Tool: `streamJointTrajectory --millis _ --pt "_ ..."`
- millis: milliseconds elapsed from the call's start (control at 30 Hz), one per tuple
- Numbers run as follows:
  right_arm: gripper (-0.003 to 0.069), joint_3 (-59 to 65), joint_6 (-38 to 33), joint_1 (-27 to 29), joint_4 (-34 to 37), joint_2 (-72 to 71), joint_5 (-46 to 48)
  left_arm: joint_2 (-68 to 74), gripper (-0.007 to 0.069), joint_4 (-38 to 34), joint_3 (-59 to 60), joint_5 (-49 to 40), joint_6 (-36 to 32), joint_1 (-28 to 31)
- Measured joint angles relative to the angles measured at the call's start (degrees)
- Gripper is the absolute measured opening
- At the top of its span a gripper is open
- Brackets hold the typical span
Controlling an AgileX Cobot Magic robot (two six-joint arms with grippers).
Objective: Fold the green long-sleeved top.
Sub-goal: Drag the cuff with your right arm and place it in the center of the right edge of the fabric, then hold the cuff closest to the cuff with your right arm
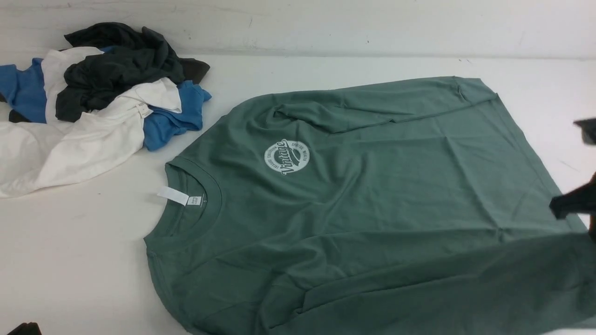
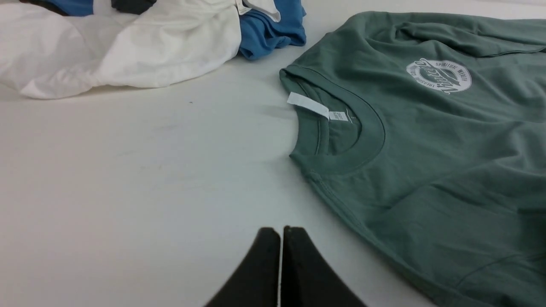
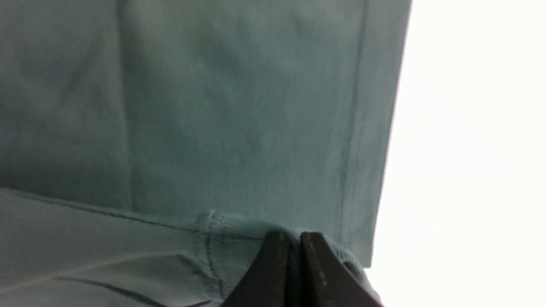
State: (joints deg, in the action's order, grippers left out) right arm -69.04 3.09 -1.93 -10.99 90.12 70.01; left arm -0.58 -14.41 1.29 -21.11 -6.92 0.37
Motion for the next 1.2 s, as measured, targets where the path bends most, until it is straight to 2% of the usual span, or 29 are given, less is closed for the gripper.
streamJointTrajectory --millis 167,333,500,700,767,800,833,900,933,1033,1100,1133,1200 --pt "0.0012 -12.7 0.2 0.0 0.2 -1.5 0.7 0.0 -0.0003 0.0 0.0 0.0 0.0 0.0" --pt "0.0011 -23.5 0.2 0.0 0.3 3.9 0.9 0.0 -0.0003 -0.1 0.0 0.0 0.0 0.0" --pt "0.0011 -28.4 0.2 0.0 0.4 13.5 -2.5 0.0 -0.0003 -0.1 0.0 0.0 0.0 0.0" --pt "0.0028 -28.8 1.0 0.0 0.4 22.6 -11.5 0.0 -0.0003 -0.1 0.0 0.0 0.0 0.0" --pt "0.0085 -28.8 1.3 0.0 0.4 26.6 -16.5 0.0 -0.0003 -0.1 0.0 0.0 0.0 0.0" --pt "0.0091 -28.8 1.3 0.0 0.4 26.8 -16.8 0.0 -0.0003 -0.1 0.0 0.0 0.0 0.0" --pt "0.0148 -28.8 1.5 0.0 0.3 28.6 -18.7 0.0 -0.0003 -0.1 0.0 0.0 0.0 0.0" --pt "0.0199 -28.8 1.7 0.0 0.0 29.5 -19.3 0.0 -0.0003 -0.1 0.0 0.0 0.0 0.0" --pt "0.0272 -28.8 2.5 0.0 -0.6 30.3 -19.4 0.0 -0.0003 -0.1 0.0 0.0 0.0 0.0" --pt "0.0391 -29.5 3.2 0.0 -2.2 30.3 -18.3 0.0 -0.0003 -0.1 0.0 0.0 0.0 0.0" --pt "0.0444 -31.5 3.4 0.0 -3.0 29.7 -15.6 0.0 -0.0003 -1.0 0.0 -0.1 0.1 0.0" --pt "0.0449 -31.7 3.4 0.0 -3.0 29.6 -15.3 0.0 -0.0003 -1.0 0.0 -0.1 0.1 0.0" --pt "0.0465 -35.9 3.3 0.0 -3.4 28.3 -10.3 0.0 -0.0003 -5.6 0.0 -0.2 1.3 0.0"
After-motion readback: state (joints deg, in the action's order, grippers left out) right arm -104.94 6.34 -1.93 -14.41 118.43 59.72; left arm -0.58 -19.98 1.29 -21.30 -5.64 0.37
